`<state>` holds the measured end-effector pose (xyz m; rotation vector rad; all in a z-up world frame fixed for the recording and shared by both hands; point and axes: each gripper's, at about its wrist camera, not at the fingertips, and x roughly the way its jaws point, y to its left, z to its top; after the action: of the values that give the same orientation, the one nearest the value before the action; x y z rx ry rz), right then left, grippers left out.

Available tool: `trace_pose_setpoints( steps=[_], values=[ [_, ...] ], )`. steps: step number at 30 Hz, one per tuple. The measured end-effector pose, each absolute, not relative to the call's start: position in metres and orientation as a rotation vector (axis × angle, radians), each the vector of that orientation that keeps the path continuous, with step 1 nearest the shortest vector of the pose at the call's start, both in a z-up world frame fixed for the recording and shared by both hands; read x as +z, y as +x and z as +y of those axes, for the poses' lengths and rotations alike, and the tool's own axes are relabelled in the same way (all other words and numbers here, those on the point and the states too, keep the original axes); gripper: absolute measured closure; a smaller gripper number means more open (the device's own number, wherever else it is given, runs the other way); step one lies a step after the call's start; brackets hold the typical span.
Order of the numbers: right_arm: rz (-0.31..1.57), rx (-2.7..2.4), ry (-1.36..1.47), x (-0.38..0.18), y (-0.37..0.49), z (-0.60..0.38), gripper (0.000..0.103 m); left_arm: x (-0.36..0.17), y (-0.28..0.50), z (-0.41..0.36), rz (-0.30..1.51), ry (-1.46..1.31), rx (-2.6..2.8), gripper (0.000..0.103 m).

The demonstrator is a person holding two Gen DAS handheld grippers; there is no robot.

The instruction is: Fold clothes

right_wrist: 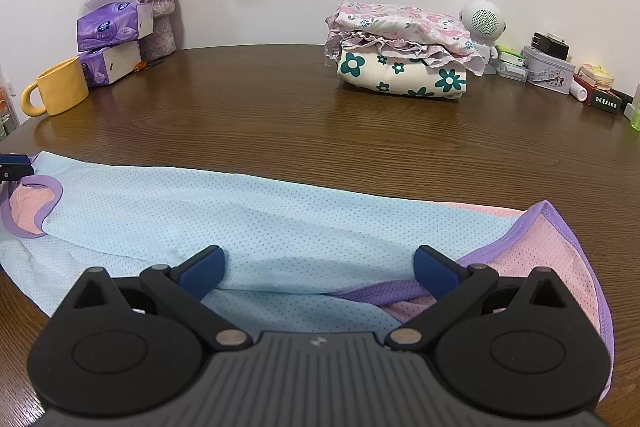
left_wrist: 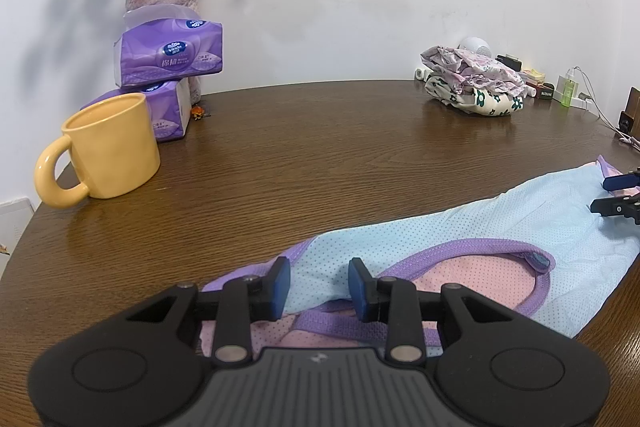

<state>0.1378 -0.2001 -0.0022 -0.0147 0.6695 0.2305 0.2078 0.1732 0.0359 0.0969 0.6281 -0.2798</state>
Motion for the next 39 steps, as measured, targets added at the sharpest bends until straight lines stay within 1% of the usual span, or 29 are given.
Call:
trace_pose_setpoints(
  steps=[39],
  values=[
    [0.669, 0.234, -0.015, -0.0019, 0.1367, -0.1966, 0.001, 0.0355, 0.2085, 0.1729, 0.628, 0.094, -0.284, 0.072]
  ],
)
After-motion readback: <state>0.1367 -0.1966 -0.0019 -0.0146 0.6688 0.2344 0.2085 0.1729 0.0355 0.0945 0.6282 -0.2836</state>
